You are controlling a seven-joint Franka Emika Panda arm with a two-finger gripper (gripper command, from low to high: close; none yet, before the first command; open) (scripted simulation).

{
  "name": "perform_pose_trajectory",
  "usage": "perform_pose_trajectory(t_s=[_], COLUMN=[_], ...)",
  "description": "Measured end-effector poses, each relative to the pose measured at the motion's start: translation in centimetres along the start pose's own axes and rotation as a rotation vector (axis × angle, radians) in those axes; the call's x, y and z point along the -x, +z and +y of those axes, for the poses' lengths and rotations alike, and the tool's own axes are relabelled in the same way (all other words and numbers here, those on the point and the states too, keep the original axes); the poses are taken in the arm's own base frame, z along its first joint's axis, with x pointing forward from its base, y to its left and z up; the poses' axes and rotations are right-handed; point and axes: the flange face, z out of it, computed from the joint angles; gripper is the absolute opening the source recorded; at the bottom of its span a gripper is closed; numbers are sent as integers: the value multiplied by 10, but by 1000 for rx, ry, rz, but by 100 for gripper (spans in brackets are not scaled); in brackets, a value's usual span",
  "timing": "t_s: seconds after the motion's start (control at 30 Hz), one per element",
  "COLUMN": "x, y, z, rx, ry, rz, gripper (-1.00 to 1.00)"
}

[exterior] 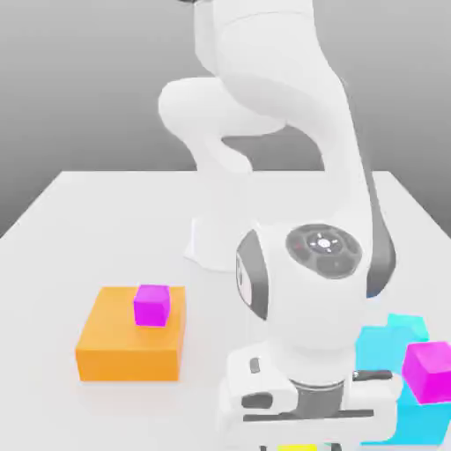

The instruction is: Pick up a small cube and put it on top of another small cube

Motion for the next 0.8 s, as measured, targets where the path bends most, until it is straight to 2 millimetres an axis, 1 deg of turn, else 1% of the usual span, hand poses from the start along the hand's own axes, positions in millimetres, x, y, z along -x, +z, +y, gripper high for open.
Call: perform_pose_trajectory(t_s=[0.1, 0.13, 0.17, 0.23, 0.3, 0.33, 0.4, 0.5, 0.57, 0.6, 0.63, 0.67, 0.7, 0.8], x=[0, 0, 0, 0, 1, 10, 43, 104, 151, 163, 167, 170, 171, 171], y=[0, 7, 3, -18, -45, -61, -94, -144, -175, -173, -163, -150, -135, -135], z=[0, 0, 0, 0, 0, -8, -32, -63, -77, -80, -81, -82, -82, -82], rx=[-1, 0, 0, 0, 0, -2, -7, -9, -5, -3, -2, -1, 0, 0], ry=[0, 0, 0, 0, -1, -35, -153, -355, -496, -533, -548, -555, -559, -559], rz=[0, 0, 0, 0, -1, -2, -7, -9, -7, -5, -3, -3, -2, -2], gripper=[-100, -100, -100, -100, -100, -100, -100, -100, -100, -100, -100, -100, 100, 100])
